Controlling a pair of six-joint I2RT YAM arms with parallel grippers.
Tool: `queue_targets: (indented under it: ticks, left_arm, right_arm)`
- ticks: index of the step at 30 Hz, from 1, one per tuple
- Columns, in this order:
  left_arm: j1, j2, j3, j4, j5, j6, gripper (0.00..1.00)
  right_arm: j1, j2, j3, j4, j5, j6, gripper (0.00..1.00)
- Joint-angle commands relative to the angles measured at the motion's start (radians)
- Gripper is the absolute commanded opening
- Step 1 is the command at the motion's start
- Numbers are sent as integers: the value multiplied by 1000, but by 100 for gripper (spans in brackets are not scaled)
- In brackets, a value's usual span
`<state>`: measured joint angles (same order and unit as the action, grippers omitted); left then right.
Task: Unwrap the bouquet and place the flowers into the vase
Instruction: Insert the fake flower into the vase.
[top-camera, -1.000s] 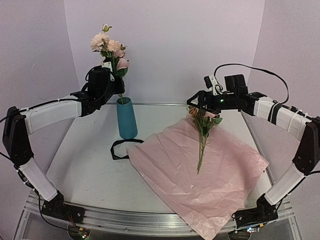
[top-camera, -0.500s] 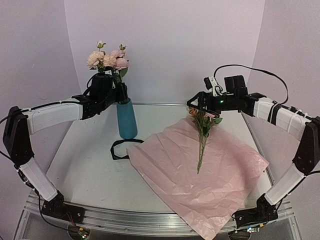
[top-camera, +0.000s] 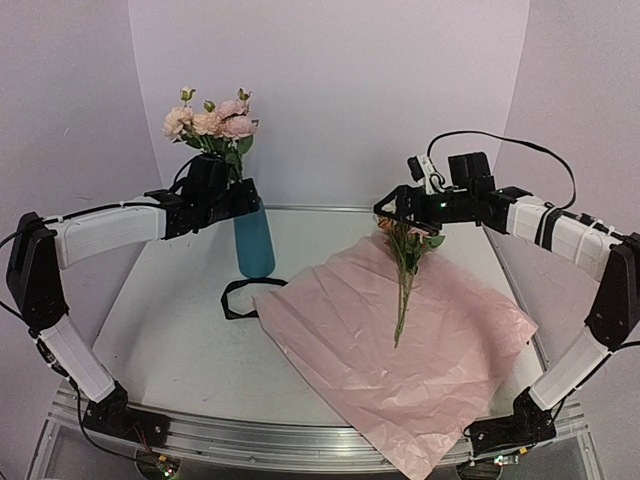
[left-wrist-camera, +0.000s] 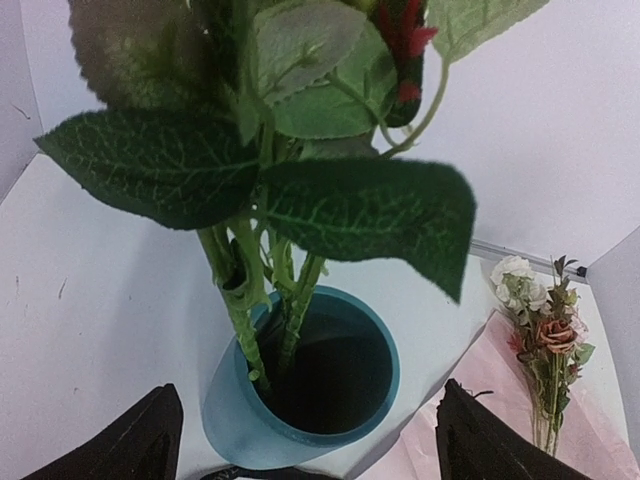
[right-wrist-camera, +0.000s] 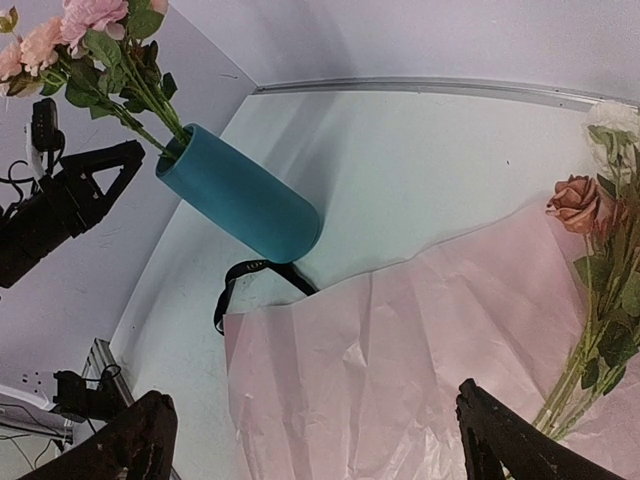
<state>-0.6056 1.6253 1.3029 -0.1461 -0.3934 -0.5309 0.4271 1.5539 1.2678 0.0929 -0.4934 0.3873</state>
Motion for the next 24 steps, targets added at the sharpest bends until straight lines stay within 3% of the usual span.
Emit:
queue_targets:
  ticks: [1, 12, 24]
  left_arm:
    - [1, -55, 33, -73, -12, -82, 91]
    - [1, -201, -24, -108, 117, -153, 95]
    - [-42, -245, -118, -111, 359, -283, 94]
  right_arm:
    - [3, -11, -5, 2, 8, 21, 98]
    - [-1, 4, -38, -89, 213, 56, 97]
    - [-23, 64, -95, -214, 386, 68, 70]
